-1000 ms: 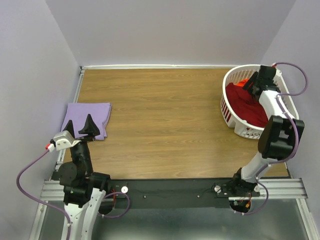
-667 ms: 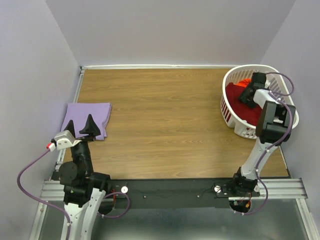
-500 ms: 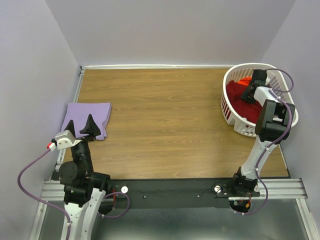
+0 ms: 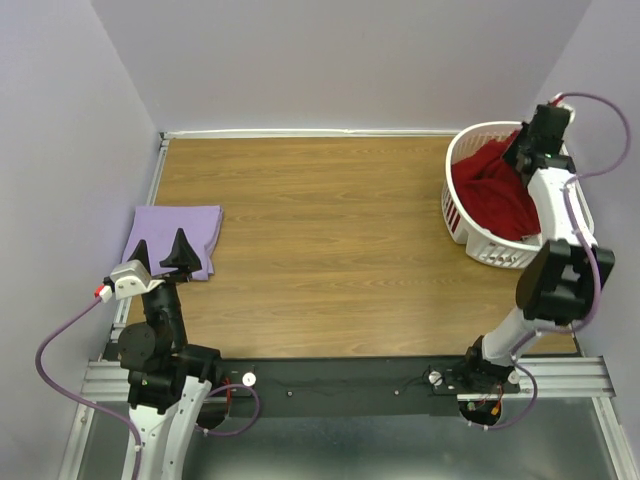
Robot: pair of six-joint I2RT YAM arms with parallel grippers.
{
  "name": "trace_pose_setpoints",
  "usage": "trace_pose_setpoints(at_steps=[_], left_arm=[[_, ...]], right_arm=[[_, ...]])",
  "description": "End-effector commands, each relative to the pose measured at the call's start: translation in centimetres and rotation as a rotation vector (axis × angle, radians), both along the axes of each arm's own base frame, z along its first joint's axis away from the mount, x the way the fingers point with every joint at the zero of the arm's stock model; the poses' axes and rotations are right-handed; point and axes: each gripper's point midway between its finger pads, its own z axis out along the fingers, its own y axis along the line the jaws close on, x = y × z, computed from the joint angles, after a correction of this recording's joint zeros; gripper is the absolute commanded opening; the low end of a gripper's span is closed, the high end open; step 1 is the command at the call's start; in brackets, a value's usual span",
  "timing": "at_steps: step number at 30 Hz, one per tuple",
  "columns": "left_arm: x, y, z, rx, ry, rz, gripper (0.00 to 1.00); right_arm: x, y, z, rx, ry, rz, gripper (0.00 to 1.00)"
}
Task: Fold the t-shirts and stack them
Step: Grab the tshirt from the pile
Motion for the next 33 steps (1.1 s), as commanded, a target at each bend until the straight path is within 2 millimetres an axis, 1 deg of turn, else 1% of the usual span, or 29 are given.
trace_pose_setpoints(at_steps=[1,2,3,5,6,8,9,10,11,12,13,14,15,17,18,20,21,22,23,24,25,26,27,28,29,30,31,32,33], left_arm=[[-2.1,0.3,1.7,-0.007,-0.107,-0.005,0.85],[-2.2,0.3,1.7,-0.007,-0.108,-0.003,0.85],[-2.2,0.3,1.7,-0.008,-0.112,-0.005,0.85],[-2.3,0.3,1.8,-0.008,-0.115,-0.006,0.85],[-2.4,0.3,1.9,-0.008,-0.119,-0.009,0.85],[-2.5,0.3,2.0,-0.011,-0.121,-0.008,0.85],[-2.6,0.3,2.0,-0.009,-0.124,-0.007,0.85],[-2.5,0.3,2.0,-0.009,-0.122,-0.009,0.85],[-2.6,0.3,2.0,-0.009,-0.123,-0.009,0.85],[-2.7,0.3,2.1,-0.012,-0.126,-0.009,0.85],[-2.6,0.3,2.0,-0.010,-0.124,-0.009,0.85],[-2.7,0.3,2.0,-0.011,-0.123,-0.009,0.85],[-2.6,0.3,2.0,-0.010,-0.122,-0.011,0.85],[-2.6,0.2,2.0,-0.009,-0.122,-0.013,0.85],[-2.7,0.3,2.0,-0.011,-0.124,-0.012,0.85],[-2.8,0.2,2.1,-0.011,-0.126,-0.013,0.85],[-2.9,0.3,2.1,-0.014,-0.129,-0.011,0.85],[-2.9,0.3,2.1,-0.014,-0.125,-0.011,0.85],[-2.9,0.3,2.0,-0.014,-0.124,-0.010,0.85],[-2.9,0.3,2.0,-0.014,-0.124,-0.011,0.85],[-3.0,0.3,2.1,-0.015,-0.124,-0.012,0.85],[-2.9,0.2,2.0,-0.015,-0.123,-0.017,0.85],[-2.9,0.2,2.0,-0.014,-0.123,-0.016,0.85],[-2.9,0.2,2.1,-0.015,-0.126,-0.018,0.85],[-2.8,0.2,2.0,-0.014,-0.122,-0.019,0.85],[-2.8,0.1,2.0,-0.013,-0.125,-0.025,0.85],[-2.8,0.1,2.0,-0.012,-0.123,-0.025,0.85],[-2.8,0.0,2.0,-0.010,-0.126,-0.027,0.85],[-2.7,0.0,2.0,-0.010,-0.126,-0.027,0.85]], right_arm=[[-1.5,1.5,12.4,-0.043,-0.285,0.042,0.01],[-1.9,1.7,13.6,-0.047,-0.311,0.048,0.01],[-2.6,2.0,15.7,-0.056,-0.354,0.054,0.01],[-3.3,2.7,17.3,-0.056,-0.391,0.090,0.01],[-3.7,3.3,18.5,-0.054,-0.418,0.117,0.01],[-3.9,3.8,20.0,-0.058,-0.448,0.148,0.01],[-3.9,4.9,20.5,-0.041,-0.462,0.208,0.00],[-3.9,5.5,21.1,-0.037,-0.477,0.240,0.00],[-4.0,6.1,22.4,-0.034,-0.503,0.275,0.01],[-4.0,6.8,23.2,-0.029,-0.521,0.311,0.00],[-4.2,8.0,24.1,-0.014,-0.543,0.378,0.00],[-4.3,8.5,25.8,-0.017,-0.579,0.405,0.00],[-4.4,9.0,27.0,-0.008,-0.604,0.432,0.00],[-4.3,9.1,28.8,-0.013,-0.641,0.435,0.01],[-4.2,9.0,28.8,-0.009,-0.639,0.429,0.02],[-3.9,8.6,28.0,-0.007,-0.619,0.405,0.02],[-3.9,8.1,26.1,0.000,-0.578,0.374,0.02],[-3.9,6.6,24.5,-0.020,-0.544,0.293,0.02],[-4.1,5.8,23.0,-0.027,-0.509,0.245,0.02],[-4.8,4.9,22.2,-0.042,-0.493,0.192,0.02],[-5.4,3.1,18.1,-0.057,-0.405,0.086,0.02],[-5.9,2.4,16.5,-0.068,-0.370,0.040,0.02],[-6.9,1.5,15.3,-0.083,-0.343,-0.011,0.04],[-8.1,-0.1,12.1,-0.108,-0.269,-0.113,0.09],[-9.0,-0.8,10.6,-0.122,-0.234,-0.158,0.14],[-9.8,-1.3,9.6,-0.132,-0.212,-0.198,0.22],[-11.0,-1.9,9.4,-0.143,-0.213,-0.253,0.50],[-11.9,-1.9,7.4,-0.139,-0.172,-0.267,0.68],[-12.3,-1.9,7.0,-0.139,-0.167,-0.273,0.84]])
